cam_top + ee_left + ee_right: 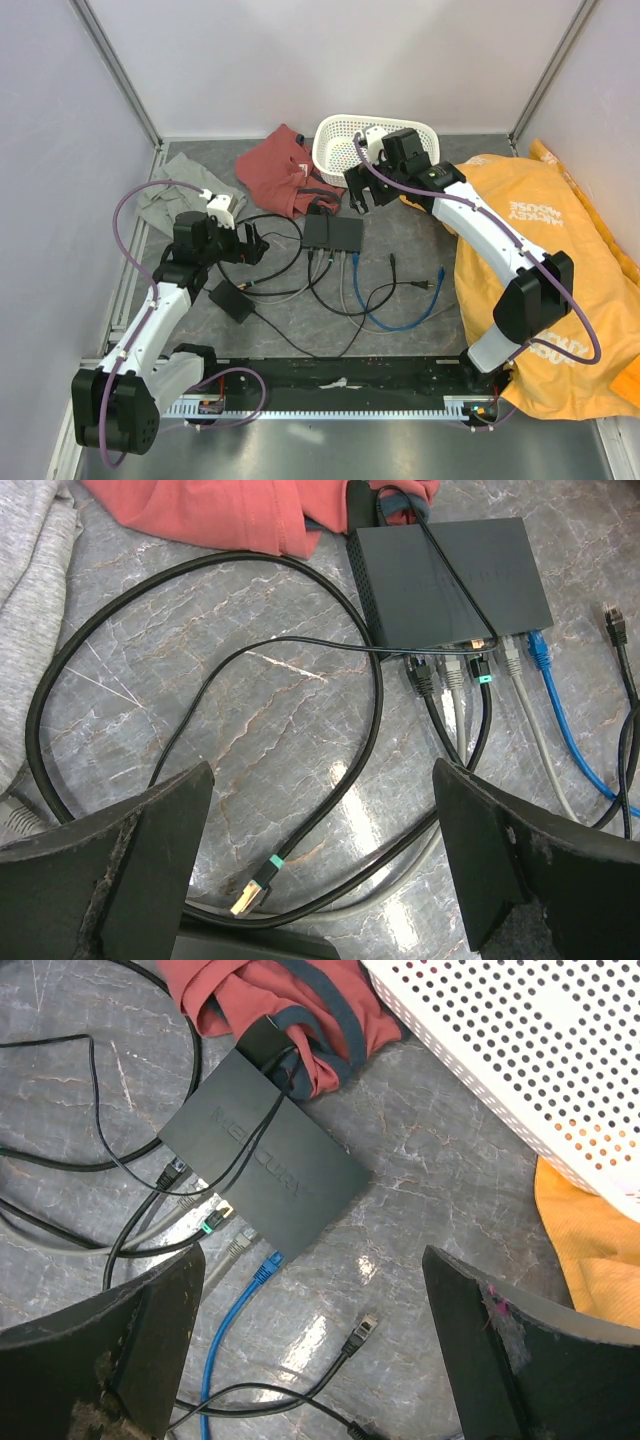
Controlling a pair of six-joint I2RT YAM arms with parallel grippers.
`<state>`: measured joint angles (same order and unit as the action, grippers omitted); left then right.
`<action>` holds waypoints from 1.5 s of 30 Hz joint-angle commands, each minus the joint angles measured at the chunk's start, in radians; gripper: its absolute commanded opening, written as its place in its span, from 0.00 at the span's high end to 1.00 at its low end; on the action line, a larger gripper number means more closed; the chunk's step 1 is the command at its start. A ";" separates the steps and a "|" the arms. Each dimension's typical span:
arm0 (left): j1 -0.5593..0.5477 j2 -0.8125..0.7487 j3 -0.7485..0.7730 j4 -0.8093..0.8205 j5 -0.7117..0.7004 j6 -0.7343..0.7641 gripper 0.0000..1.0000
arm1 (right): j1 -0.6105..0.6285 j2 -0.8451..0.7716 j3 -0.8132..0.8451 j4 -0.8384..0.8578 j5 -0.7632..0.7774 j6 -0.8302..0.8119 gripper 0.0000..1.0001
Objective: Pull the plug from the switch port
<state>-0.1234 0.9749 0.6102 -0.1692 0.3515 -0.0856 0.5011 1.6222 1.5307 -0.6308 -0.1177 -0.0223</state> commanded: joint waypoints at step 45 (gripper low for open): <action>-0.159 0.146 0.148 -0.421 0.156 0.598 0.01 | 0.016 0.557 0.279 0.023 -0.096 -0.367 0.02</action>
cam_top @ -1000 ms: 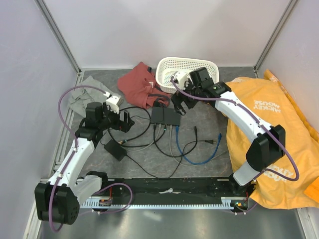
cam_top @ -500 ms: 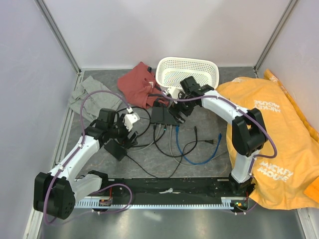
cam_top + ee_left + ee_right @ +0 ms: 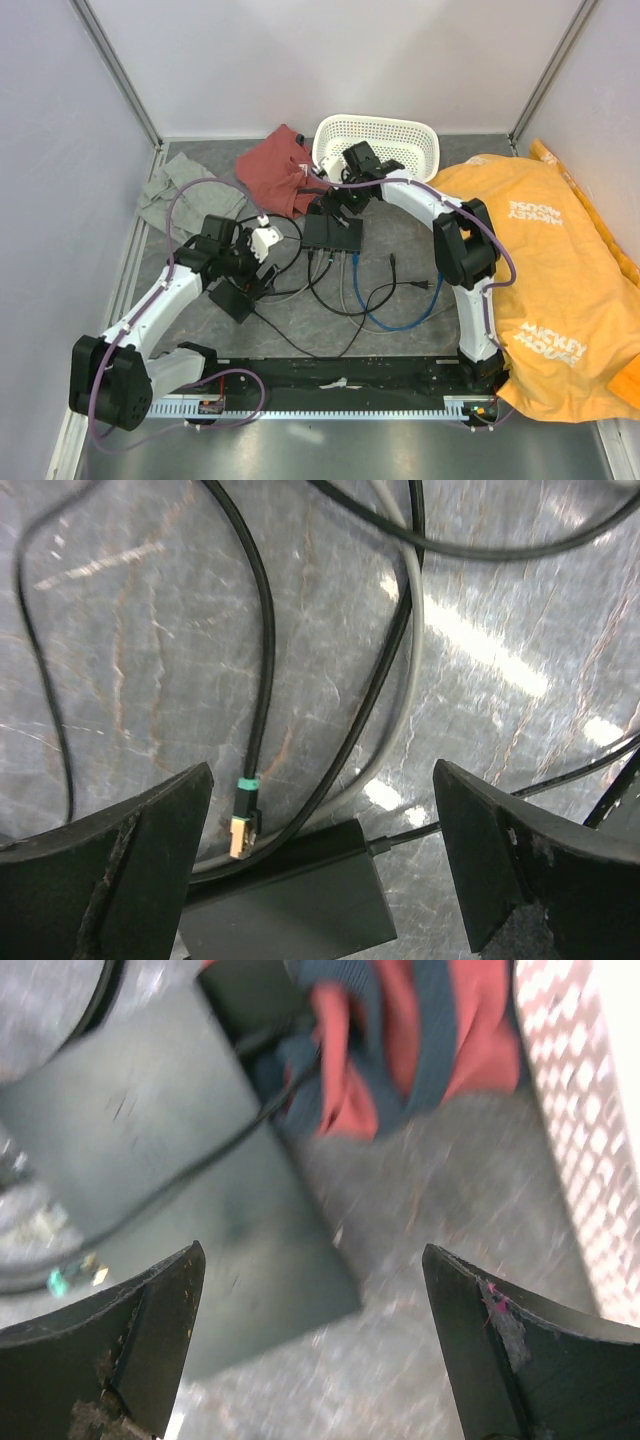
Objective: Pull the plug from the switch port
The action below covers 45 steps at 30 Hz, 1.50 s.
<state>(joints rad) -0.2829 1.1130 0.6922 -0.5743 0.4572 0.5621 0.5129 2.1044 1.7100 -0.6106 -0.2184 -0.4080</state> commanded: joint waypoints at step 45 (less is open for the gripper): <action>-0.058 0.746 0.496 0.163 0.098 -0.492 0.98 | 0.009 -0.055 -0.130 -0.001 0.020 0.184 0.05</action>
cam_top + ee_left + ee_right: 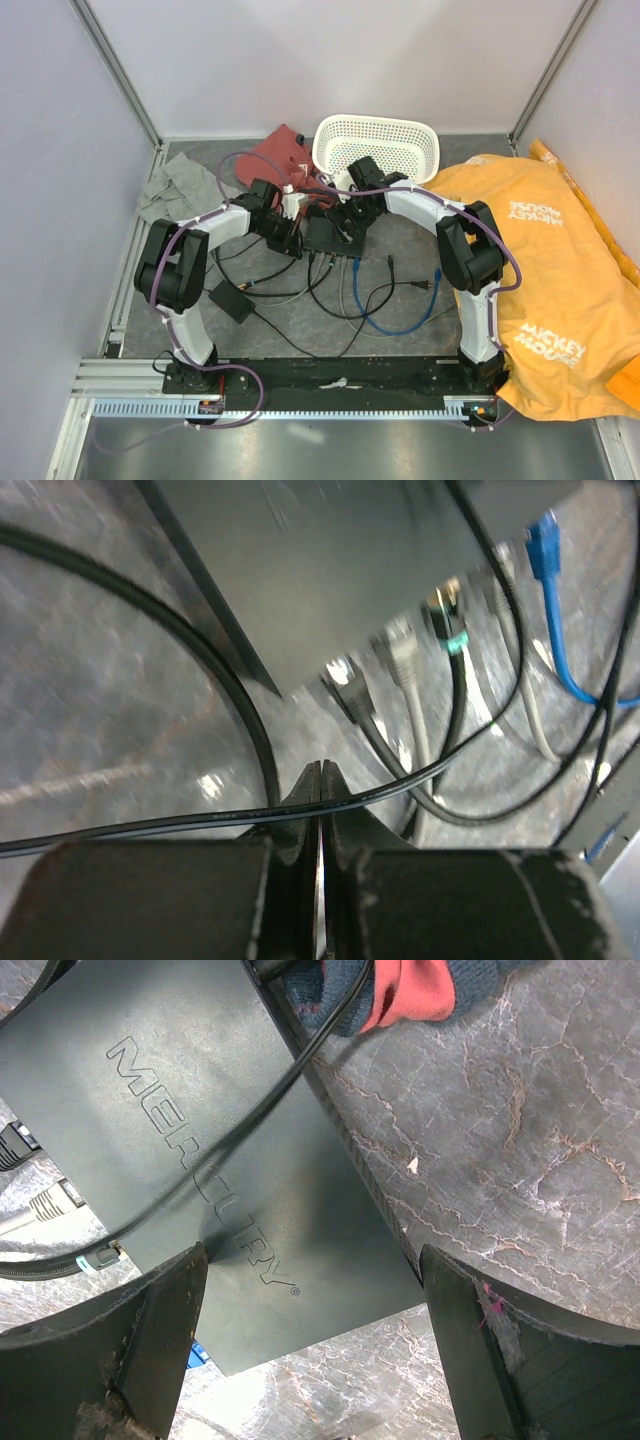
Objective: Pull the plug from the switch port
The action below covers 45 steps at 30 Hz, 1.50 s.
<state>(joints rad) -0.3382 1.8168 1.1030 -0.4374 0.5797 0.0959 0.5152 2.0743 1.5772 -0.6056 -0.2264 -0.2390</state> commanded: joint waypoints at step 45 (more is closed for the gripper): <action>-0.048 0.407 0.696 -0.181 -0.095 0.097 0.98 | 0.104 -0.085 -0.016 -0.017 -0.053 0.084 0.02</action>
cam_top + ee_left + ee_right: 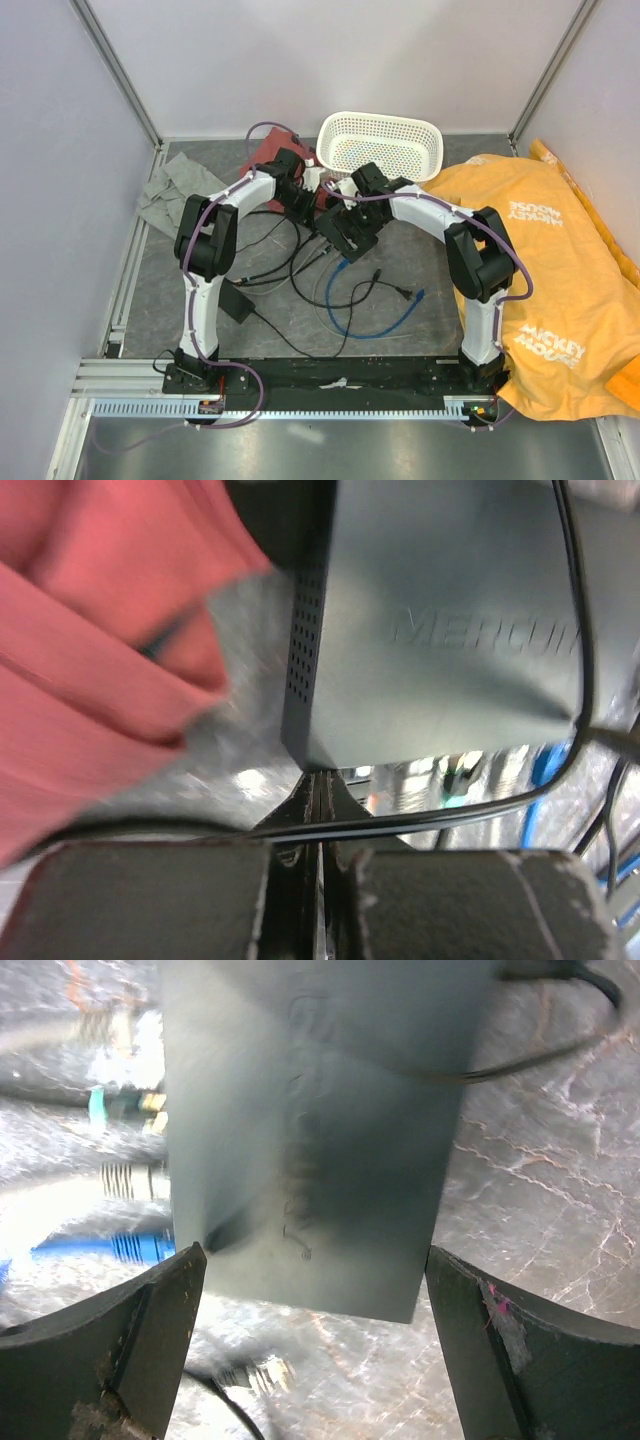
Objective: Pull the plug from the switch port
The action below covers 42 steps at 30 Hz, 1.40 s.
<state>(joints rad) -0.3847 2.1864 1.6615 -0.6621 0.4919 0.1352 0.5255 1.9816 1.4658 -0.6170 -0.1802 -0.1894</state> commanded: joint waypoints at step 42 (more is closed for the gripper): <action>0.148 -0.892 -0.602 0.091 -0.050 -0.088 0.99 | 0.056 0.391 0.766 0.125 -0.078 0.125 0.87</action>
<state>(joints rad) -0.2646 1.3148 1.0660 -0.6033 0.4706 0.0792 0.5354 2.3341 2.1834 -0.5591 -0.3332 -0.1066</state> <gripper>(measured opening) 0.022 0.138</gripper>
